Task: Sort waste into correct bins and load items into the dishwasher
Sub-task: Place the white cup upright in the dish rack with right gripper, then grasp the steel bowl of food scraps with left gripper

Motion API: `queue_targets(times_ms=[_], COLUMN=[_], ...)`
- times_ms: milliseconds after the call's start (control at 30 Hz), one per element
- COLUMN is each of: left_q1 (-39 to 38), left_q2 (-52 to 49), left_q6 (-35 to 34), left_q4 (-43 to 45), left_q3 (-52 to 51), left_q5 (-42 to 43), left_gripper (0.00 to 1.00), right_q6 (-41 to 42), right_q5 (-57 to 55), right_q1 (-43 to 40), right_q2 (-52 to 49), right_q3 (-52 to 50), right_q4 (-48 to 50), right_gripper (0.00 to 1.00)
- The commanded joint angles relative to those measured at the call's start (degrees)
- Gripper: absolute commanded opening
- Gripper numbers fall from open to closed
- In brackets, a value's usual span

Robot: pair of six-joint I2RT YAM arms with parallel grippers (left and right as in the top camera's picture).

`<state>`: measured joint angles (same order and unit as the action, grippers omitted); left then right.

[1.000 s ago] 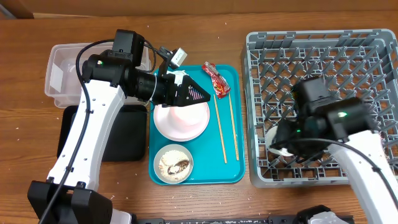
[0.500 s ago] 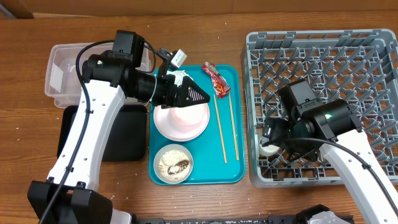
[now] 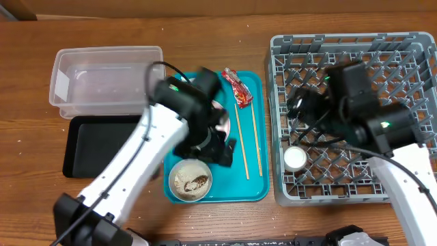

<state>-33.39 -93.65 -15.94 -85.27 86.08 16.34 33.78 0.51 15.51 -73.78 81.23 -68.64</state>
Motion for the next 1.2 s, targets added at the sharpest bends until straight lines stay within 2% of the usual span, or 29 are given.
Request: queue_targets(times_ms=[0, 133, 233, 367, 500, 733, 1167], left_q1=[-3.39, -3.82, -3.82, -3.82, -3.89, -5.01, -7.21], left_q2=[1.14, 1.14, 1.14, 1.11, 1.11, 1.07, -1.97], left_q6=[-11.69, -13.9, -14.56, -14.53, -14.53, -14.51, -14.27], left_q4=[2.05, 8.83, 14.88, 20.59, 22.38, 28.74, 31.23], left_q3=[-5.73, -13.49, -18.12, -21.33, -22.29, -25.33, -26.82], left_q5=[-9.97, -9.92, -9.92, -9.97, -11.56, -15.74, -16.39], left_gripper=[0.91, 0.77, 0.7, 0.6, 0.57, 0.45, 0.41], right_q6=[4.87, 0.24, -2.8, -2.75, -2.75, -2.73, -2.73], right_q5=[-0.11, 6.05, 7.08, 7.13, 7.13, 7.13, 7.1], right_q1=[-5.35, -10.45, -11.19, -11.19, -11.19, -11.19, -11.19], right_q2=[1.22, 1.16, 1.11, 1.11, 1.11, 1.11, 1.09], right_q3=[1.73, 1.73, 1.66, 1.66, 1.62, 1.6, 1.49], right_q4=[0.02, 0.09, -0.15, -0.94, -1.62, -1.73, -1.7], right_gripper=[0.9, 0.9, 0.92, 0.94, 0.95, 0.97, 1.0])
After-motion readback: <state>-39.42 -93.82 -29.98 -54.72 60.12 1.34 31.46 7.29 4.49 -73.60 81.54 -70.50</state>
